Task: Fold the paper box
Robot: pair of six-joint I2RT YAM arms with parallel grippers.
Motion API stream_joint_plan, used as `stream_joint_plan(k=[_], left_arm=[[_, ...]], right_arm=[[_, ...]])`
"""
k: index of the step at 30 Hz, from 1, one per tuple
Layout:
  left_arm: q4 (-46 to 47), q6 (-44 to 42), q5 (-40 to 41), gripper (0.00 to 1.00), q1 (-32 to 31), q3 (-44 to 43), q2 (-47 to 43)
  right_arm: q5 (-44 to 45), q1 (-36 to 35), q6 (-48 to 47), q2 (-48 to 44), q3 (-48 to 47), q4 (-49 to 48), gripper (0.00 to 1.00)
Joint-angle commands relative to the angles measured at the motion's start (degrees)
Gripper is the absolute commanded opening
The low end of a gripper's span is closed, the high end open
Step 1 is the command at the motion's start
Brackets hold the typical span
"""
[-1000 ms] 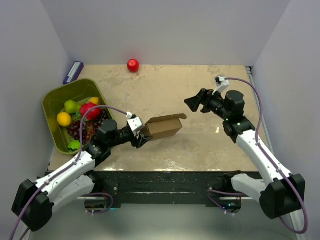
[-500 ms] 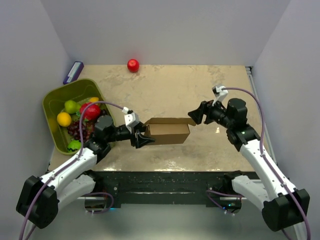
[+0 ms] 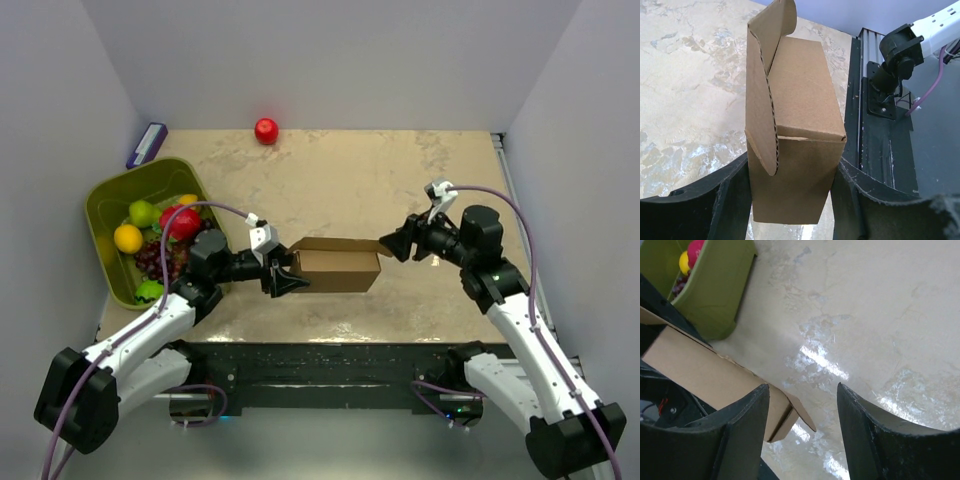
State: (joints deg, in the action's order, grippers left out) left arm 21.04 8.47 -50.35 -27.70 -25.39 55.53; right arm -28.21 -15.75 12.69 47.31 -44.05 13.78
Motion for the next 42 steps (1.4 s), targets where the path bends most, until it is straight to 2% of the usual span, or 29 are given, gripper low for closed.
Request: stream_joint_plan(k=[1, 6, 9, 10, 15, 17, 18, 21, 28, 36, 42], left_arm=[[3.0, 1.0, -1.5, 0.32, 0.6, -0.5, 0.0], [3.0, 1.1, -1.8, 0.32, 0.6, -0.5, 0.3], [3.0, 0.9, -1.6, 0.32, 0.7, -0.6, 0.3], [3.0, 0.9, -1.6, 0.32, 0.8, -0.5, 0.3], [3.0, 0.9, -1.7, 0.31, 0.7, -0.5, 0.3], [3.0, 0.8, -1.5, 0.31, 0.7, -0.5, 0.3], [2.7, 0.6, -1.2, 0.31, 0.7, -0.6, 0.4], [0.9, -1.1, -0.1, 0.3, 0.7, -0.8, 0.3], [-0.8, -3.3, 2.0, 0.29, 0.2, -1.0, 0.9], [-2.8, -4.6, 5.3, 0.29, -1.1, -1.6, 0.9], [-1.6, -3.0, 5.2, 0.28, -1.2, -1.2, 1.2]], right_arm=[[-3.1, -0.1, -1.6, 0.3, -1.6, 2.5, 0.57], [-3.3, 0.0, -1.8, 0.4, -1.4, 4.1, 0.53], [-3.3, -0.1, -1.8, 1.5, -1.6, 4.6, 0.47], [-3.3, -0.2, -2.1, 2.2, -1.7, 4.8, 0.41], [-2.8, -1.0, -2.4, 2.9, -1.9, 5.6, 0.36], [-2.9, -1.0, -2.4, 2.9, -2.0, 5.4, 0.28], [-2.9, -1.0, -2.2, 3.0, -2.2, 5.6, 0.18], [-3.3, -1.2, -1.6, 3.1, -2.4, 5.6, 0.06], [-3.9, -2.5, 4.2, 3.6, -2.5, 3.1, 0.0], [5.2, -9.0, 9.7, 2.7, -2.8, 1.9, 0.0], [8.3, -10.6, 11.5, 1.8, 0.5, 1.4, 0.0]])
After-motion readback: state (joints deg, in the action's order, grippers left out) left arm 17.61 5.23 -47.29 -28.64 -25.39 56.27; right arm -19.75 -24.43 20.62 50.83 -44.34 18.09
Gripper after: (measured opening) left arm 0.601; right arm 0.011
